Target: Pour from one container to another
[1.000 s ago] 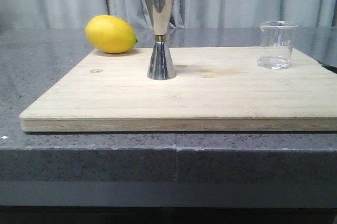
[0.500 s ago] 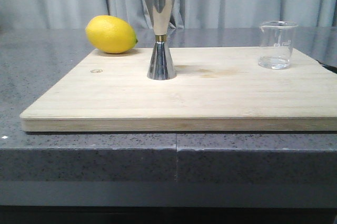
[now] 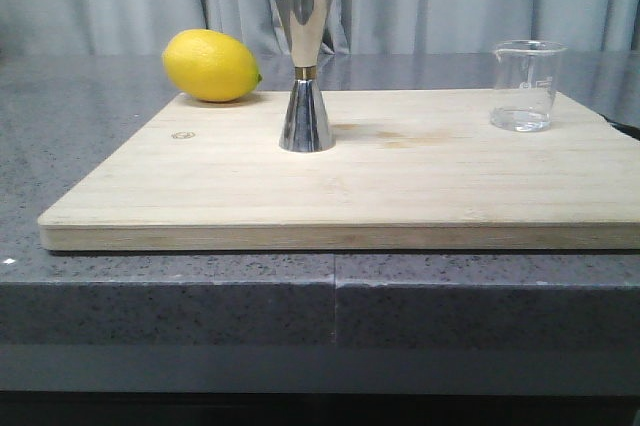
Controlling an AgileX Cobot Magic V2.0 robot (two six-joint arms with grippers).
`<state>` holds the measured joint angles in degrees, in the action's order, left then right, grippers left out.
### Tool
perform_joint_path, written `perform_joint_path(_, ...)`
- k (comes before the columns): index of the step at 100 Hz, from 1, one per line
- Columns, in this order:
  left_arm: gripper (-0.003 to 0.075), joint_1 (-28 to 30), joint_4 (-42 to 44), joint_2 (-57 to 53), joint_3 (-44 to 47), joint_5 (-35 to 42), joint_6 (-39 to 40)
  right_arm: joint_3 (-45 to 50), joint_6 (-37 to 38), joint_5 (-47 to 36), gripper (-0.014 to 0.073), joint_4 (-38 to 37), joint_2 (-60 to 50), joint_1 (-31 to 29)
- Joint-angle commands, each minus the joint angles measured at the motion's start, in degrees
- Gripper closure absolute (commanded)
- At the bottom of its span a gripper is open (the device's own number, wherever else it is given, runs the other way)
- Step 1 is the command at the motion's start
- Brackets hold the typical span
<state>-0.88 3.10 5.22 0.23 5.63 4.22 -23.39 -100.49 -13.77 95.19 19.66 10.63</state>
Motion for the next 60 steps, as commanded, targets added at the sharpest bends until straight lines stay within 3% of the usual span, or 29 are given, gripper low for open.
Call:
perform_joint_path(1,0.0741,-0.6,0.6,-1.2,1.3,4.5,0.9,-1.4,-0.5,0.9,0.0662,-0.1,0.2,-0.1)
perform_joint_path(60,0.0741,-4.8,1.7,-6.9,1.3,0.6,2.0,-1.3,-0.5,0.9,0.0662,-0.1,0.2,-0.1)
